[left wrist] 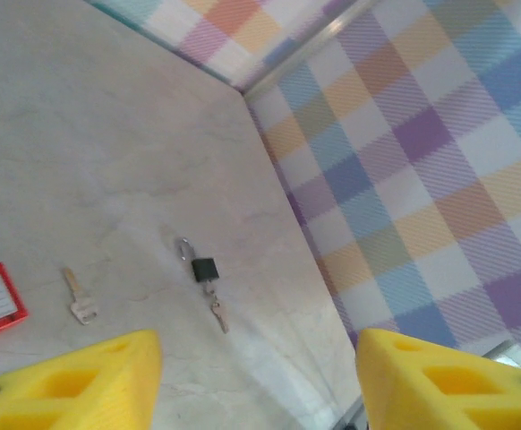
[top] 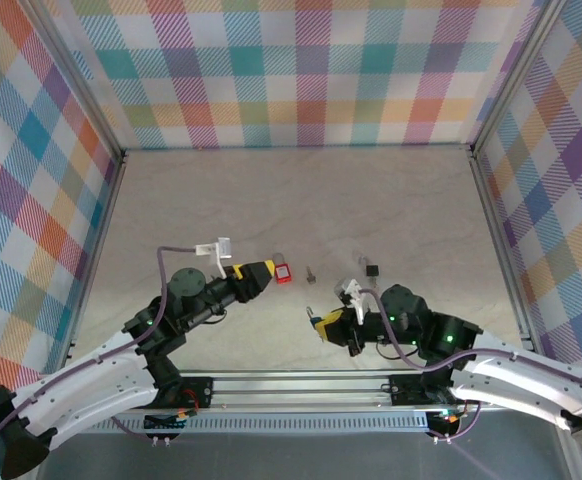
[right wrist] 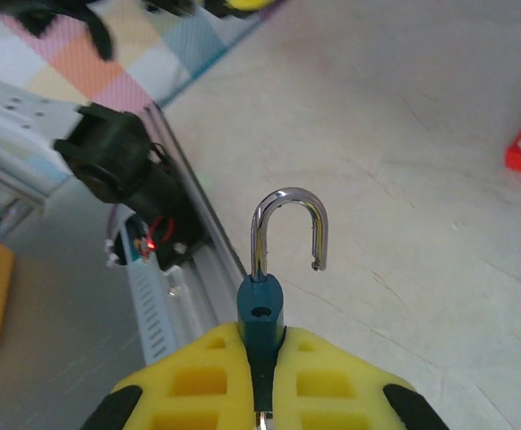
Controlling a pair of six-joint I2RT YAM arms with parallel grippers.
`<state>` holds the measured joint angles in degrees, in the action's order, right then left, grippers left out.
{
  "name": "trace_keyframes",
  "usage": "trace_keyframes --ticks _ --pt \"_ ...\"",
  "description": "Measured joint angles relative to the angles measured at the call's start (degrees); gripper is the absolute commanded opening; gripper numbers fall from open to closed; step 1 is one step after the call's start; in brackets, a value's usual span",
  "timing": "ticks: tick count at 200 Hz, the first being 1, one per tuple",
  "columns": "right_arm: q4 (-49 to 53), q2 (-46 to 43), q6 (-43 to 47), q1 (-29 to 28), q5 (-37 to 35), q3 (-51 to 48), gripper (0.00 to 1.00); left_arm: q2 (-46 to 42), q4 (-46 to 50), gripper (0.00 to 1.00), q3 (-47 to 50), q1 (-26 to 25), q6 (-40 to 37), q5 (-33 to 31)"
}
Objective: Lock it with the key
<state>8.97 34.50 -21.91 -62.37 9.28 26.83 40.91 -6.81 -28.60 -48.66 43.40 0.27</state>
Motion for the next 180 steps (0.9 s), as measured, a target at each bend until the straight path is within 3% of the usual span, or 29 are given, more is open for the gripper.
trace_keyframes --ticks 29,87,108,180 --pt "-3.7 0.1 2.5 0.5 0.9 -0.3 0.0 4.6 -0.9 0.52 -2.5 0.0 -0.7 6.1" --pt "-8.0 10.8 7.8 1.3 -3.3 -0.3 0.0 5.9 -0.2 0.49 -7.1 0.0 -1.9 16.2" --pt "-10.5 10.9 9.1 3.1 -4.7 -0.3 0.0 6.0 1.2 0.62 -7.2 0.0 -2.0 17.7" --pt "-13.6 14.0 11.3 4.7 -2.4 1.9 0.0 11.2 1.2 0.61 -7.2 0.2 -0.1 18.5"
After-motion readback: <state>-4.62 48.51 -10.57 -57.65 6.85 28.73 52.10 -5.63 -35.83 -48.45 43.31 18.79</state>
